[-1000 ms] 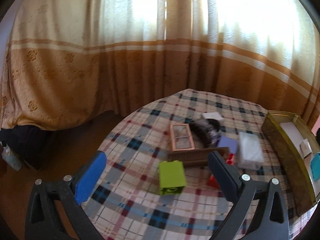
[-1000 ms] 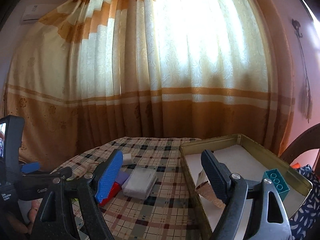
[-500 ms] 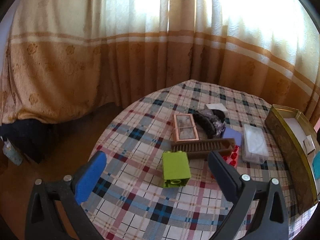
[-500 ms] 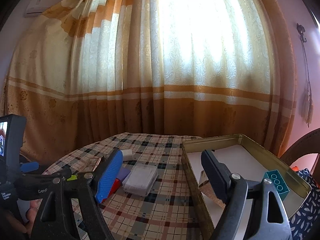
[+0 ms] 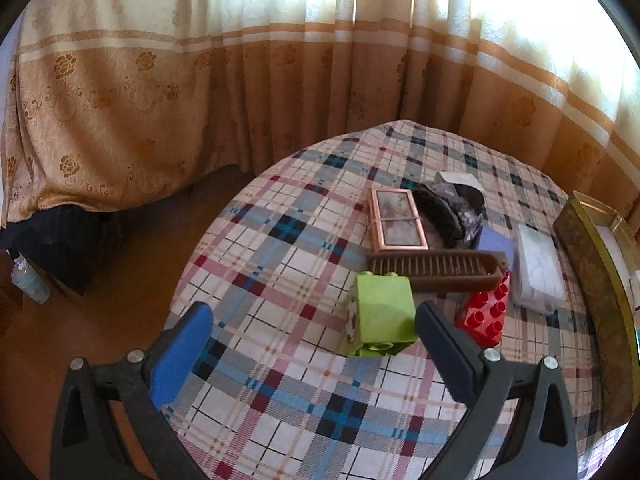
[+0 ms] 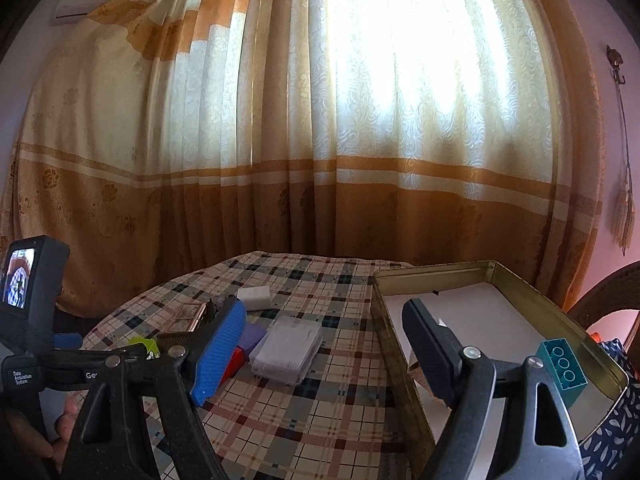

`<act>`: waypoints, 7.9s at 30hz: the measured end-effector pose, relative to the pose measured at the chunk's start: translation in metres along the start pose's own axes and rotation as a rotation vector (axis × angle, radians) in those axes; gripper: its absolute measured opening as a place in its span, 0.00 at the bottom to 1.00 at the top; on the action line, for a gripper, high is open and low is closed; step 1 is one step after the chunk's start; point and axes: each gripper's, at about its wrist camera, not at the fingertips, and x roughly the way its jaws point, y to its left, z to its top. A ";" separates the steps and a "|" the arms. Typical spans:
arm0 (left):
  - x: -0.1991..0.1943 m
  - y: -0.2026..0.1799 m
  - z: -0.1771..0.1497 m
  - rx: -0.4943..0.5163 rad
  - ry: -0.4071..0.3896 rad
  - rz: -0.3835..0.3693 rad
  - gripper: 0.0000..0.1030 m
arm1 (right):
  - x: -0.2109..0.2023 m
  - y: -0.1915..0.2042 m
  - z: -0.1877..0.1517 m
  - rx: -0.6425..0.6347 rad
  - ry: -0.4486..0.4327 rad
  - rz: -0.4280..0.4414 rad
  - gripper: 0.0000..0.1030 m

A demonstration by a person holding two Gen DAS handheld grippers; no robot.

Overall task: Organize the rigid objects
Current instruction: 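Withdraw the right gripper from the tin and move the left gripper toward the lime-green block, then grasp the lime-green block with the left gripper while the right gripper grasps the clear lid, then carry the lime-green block and clear lid over the gold tin with both grippers, then open the left gripper to drop the green block while the right releases the lid, then withdraw both grippers from the tin back over the table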

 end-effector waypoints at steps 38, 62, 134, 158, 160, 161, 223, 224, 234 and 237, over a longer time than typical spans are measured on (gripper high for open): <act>0.018 0.009 0.003 -0.088 0.089 -0.144 0.30 | 0.097 0.018 -0.019 0.020 0.416 0.111 0.80; 0.008 0.006 0.002 -0.082 0.013 -0.065 0.30 | 0.103 0.002 -0.013 0.156 0.351 0.189 0.55; -0.093 -0.172 0.011 0.245 -0.284 -0.294 0.30 | -0.037 -0.141 0.020 0.192 -0.080 -0.267 0.55; -0.074 -0.279 -0.005 0.410 -0.192 -0.349 0.30 | -0.015 -0.216 0.034 0.123 0.067 -0.308 0.55; -0.065 -0.286 -0.003 0.418 -0.172 -0.345 0.30 | -0.015 -0.221 0.033 0.132 0.073 -0.307 0.55; -0.061 -0.290 -0.002 0.424 -0.156 -0.348 0.30 | -0.014 -0.223 0.033 0.136 0.079 -0.307 0.55; -0.051 -0.137 0.023 0.221 -0.318 -0.093 1.00 | -0.008 -0.076 0.025 0.213 -0.099 -0.143 0.88; -0.049 -0.130 0.023 0.207 -0.316 -0.085 1.00 | -0.008 -0.070 0.025 0.205 -0.108 -0.142 0.88; -0.028 -0.077 0.025 0.110 -0.347 0.043 1.00 | -0.011 -0.026 0.013 0.124 -0.207 -0.147 0.88; -0.025 -0.069 0.025 0.091 -0.343 0.058 1.00 | -0.018 -0.024 0.013 0.119 -0.233 -0.150 0.90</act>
